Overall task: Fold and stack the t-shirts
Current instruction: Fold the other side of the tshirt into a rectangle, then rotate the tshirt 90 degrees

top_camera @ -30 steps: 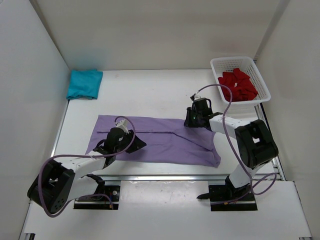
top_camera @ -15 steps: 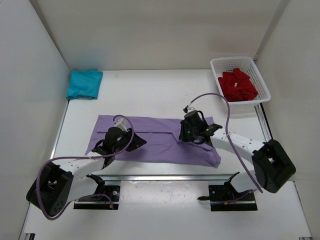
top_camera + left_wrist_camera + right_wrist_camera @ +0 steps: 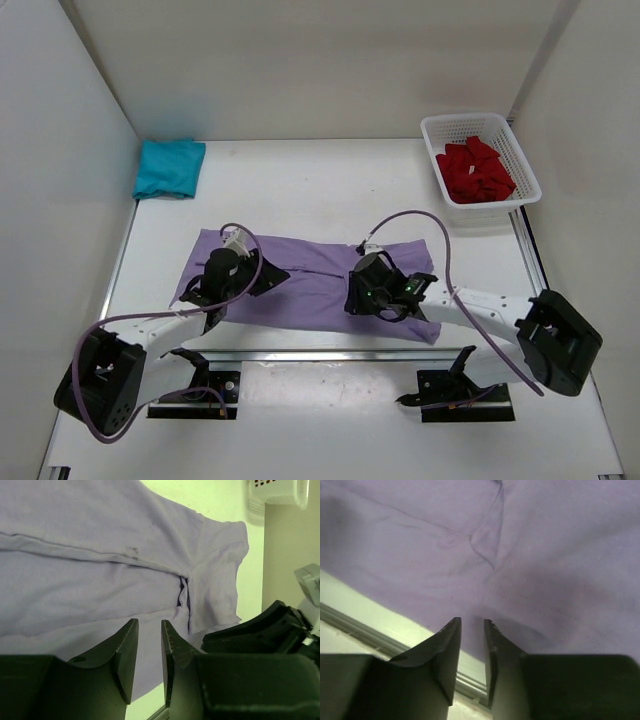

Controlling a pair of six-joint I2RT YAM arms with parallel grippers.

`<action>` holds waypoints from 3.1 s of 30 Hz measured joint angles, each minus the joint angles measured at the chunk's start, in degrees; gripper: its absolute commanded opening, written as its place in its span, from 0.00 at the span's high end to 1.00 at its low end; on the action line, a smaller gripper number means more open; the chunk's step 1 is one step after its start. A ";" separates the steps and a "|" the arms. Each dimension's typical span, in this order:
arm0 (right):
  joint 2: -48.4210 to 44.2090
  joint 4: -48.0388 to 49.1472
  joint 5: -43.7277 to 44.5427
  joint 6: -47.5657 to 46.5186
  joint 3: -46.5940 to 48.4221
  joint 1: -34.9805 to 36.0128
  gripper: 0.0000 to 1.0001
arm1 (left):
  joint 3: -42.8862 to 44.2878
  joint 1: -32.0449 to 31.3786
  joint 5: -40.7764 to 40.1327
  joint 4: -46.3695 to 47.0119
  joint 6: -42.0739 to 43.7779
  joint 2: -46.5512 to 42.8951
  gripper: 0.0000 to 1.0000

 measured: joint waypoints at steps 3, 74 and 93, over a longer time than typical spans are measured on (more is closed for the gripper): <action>-4.28 -2.05 0.31 -0.55 0.04 -0.85 0.79 | 1.97 -2.80 -1.36 -1.29 1.07 0.02 0.62; 6.67 -1.84 -12.02 -21.05 34.18 -15.37 0.65 | 6.32 9.09 8.98 -21.81 13.90 -9.66 0.49; 36.48 29.75 -6.32 8.63 22.16 5.46 0.73 | 14.16 17.09 16.90 -27.98 19.67 -11.96 0.48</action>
